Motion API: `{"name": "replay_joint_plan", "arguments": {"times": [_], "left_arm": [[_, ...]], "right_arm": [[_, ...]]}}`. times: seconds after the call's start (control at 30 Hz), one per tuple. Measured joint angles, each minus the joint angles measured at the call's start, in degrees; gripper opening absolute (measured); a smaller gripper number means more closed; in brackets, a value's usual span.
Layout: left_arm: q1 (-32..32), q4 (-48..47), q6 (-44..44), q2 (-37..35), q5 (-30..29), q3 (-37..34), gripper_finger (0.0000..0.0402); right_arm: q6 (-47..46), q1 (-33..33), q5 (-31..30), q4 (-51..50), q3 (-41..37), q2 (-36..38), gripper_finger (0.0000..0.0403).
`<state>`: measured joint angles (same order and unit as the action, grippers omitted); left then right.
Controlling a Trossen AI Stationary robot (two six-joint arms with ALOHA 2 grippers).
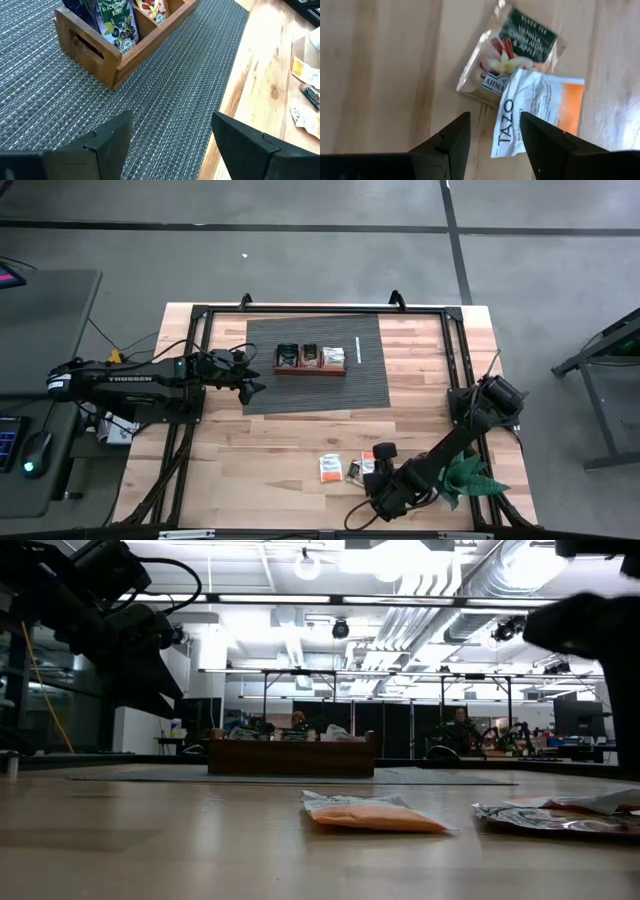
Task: Pick & Place Tea
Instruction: Put the orange tea bag into the right section of the wooden organizer
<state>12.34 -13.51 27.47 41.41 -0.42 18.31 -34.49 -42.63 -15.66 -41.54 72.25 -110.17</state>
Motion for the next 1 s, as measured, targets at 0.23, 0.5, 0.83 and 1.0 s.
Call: {"name": "replay_joint_plan", "arguments": {"times": [0.23, 0.5, 0.83, 1.0], "left_arm": [[0.00, 0.01, -0.03, -0.02, 0.01, 0.00, 0.0271], [0.00, -0.01, -0.03, -0.02, -0.01, 0.00, 0.0271], [0.00, -0.01, -0.02, -0.02, -0.01, 0.00, 0.0271], [0.00, -0.01, -0.01, -0.02, -0.01, 0.00, 0.0271]], "right_arm": [[-3.23, -0.16, -0.33, -1.50, 0.00, -2.27, 0.0168], [-5.74, -0.14, -0.92, -2.28, 0.17, -3.15, 0.0167], [-9.66, -0.15, -0.71, -2.58, 0.11, -3.23, 0.0116], [-9.69, -0.14, 0.71, -2.23, 0.11, -3.26, 0.0062]]}}
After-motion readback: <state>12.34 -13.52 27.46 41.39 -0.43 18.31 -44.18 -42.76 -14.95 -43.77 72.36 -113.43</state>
